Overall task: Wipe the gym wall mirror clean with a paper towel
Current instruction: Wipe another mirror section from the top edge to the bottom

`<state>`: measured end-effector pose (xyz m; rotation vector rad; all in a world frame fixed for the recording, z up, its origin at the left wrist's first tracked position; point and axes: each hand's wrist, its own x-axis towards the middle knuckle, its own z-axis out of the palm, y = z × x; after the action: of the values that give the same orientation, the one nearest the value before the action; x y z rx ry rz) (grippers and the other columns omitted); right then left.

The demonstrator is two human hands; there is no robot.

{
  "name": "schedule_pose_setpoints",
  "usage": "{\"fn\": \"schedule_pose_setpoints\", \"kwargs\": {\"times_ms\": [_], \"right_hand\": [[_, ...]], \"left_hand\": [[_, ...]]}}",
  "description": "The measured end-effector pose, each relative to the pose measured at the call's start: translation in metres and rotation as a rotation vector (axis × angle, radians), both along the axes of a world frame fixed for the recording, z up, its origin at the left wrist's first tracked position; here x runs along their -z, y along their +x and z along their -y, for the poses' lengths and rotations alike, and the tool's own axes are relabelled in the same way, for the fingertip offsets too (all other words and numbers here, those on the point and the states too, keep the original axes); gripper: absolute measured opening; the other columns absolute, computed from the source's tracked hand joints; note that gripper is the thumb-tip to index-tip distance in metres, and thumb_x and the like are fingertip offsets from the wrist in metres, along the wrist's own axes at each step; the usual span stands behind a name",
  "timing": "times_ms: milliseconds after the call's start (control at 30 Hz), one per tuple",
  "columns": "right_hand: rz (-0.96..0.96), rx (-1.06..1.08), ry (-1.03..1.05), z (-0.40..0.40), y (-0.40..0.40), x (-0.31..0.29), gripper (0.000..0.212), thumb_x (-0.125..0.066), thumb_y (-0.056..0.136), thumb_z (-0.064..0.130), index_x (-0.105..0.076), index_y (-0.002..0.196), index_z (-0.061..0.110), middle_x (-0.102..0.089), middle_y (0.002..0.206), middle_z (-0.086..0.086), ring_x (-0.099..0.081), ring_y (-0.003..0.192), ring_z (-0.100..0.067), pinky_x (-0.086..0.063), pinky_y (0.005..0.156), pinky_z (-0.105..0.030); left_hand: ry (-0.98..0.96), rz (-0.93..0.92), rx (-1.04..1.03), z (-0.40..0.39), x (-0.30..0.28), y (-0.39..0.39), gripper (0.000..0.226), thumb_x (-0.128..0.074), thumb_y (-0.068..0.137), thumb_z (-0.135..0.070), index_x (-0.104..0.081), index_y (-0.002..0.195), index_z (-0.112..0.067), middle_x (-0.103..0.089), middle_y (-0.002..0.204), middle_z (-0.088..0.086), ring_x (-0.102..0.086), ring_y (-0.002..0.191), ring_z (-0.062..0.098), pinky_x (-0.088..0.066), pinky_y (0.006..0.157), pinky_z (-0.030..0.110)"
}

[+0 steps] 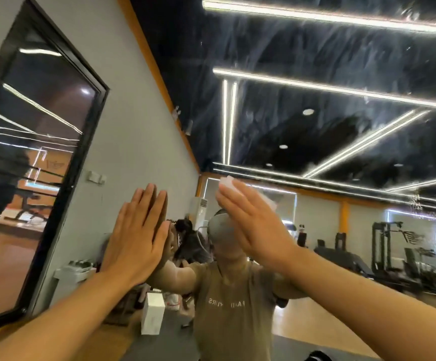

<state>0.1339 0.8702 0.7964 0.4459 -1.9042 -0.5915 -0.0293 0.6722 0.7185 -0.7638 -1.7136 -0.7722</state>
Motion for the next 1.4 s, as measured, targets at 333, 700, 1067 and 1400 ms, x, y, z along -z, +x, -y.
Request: {"fn": "schedule_pose_setpoints", "kwargs": {"times_ms": [333,700,1067,1400], "right_hand": [[0.242,0.079,0.383,-0.010,0.007,-0.018,0.065,-0.061,0.089,0.008,-0.043,0.150,0.018,-0.036,0.159,-0.001,-0.029,0.148,-0.026,-0.036,0.115,-0.041],[-0.496,0.015,-0.476,0.037,-0.037,-0.133,0.039,-0.045,0.101,0.008,-0.049,0.140,0.002,-0.044,0.148,-0.014,-0.033,0.144,-0.030,-0.007,0.122,-0.025],[0.176,0.003,0.341,0.048,-0.053,0.021,0.055,-0.054,0.095,0.014,-0.044,0.149,0.016,-0.040,0.157,-0.002,-0.030,0.148,-0.024,-0.033,0.118,-0.045],[-0.083,0.069,0.106,0.063,-0.055,-0.120,0.050,-0.053,0.100,0.012,-0.044,0.149,0.013,-0.039,0.156,-0.008,-0.028,0.148,-0.025,-0.015,0.122,-0.026]], "left_hand": [[-0.086,-0.127,0.007,0.019,-0.001,-0.007,0.067,-0.027,0.103,-0.048,-0.003,0.161,-0.026,0.005,0.169,-0.005,0.006,0.154,0.011,0.009,0.122,0.024],[-0.066,-0.085,0.005,0.059,-0.001,-0.040,0.064,-0.026,0.102,-0.049,-0.003,0.160,-0.034,0.008,0.167,-0.011,0.009,0.153,0.008,0.011,0.120,0.021],[-0.111,-0.136,-0.002,0.065,0.001,-0.047,0.063,-0.022,0.105,-0.049,-0.005,0.161,-0.027,0.002,0.169,-0.002,0.004,0.154,0.015,0.010,0.122,0.026],[-0.135,-0.182,0.010,0.073,0.002,-0.051,0.064,-0.029,0.105,-0.044,-0.003,0.161,-0.029,-0.002,0.169,-0.002,-0.001,0.154,0.015,0.004,0.123,0.029]]}}
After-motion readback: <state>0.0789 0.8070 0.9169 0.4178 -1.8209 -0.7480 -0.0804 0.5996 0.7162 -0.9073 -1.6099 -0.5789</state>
